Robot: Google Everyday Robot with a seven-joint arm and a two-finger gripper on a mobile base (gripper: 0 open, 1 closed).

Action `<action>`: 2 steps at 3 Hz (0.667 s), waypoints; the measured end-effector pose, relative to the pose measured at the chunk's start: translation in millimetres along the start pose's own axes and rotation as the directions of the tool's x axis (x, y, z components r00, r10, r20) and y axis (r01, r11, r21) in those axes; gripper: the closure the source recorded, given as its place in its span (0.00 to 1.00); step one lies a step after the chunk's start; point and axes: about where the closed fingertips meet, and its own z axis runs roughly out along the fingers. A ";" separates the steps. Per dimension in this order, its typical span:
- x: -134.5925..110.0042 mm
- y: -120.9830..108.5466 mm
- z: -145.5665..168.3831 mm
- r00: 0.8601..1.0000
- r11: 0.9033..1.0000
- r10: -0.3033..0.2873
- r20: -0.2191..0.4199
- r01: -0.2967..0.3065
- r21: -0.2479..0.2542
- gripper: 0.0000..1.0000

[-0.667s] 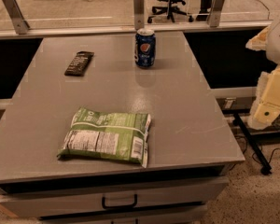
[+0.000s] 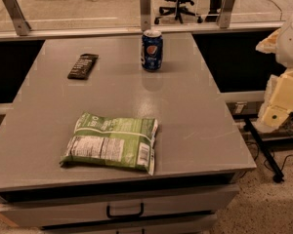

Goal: Knock pepsi can over

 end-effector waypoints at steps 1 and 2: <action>1.2 -28.8 35.3 0.996 1.000 0.023 0.090 -0.024 0.008 0.00; -4.4 -86.1 89.4 0.969 0.998 0.055 0.242 -0.064 0.028 0.00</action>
Offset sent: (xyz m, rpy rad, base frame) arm 0.1988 -0.0143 -0.1014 0.4201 -0.1693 -0.0122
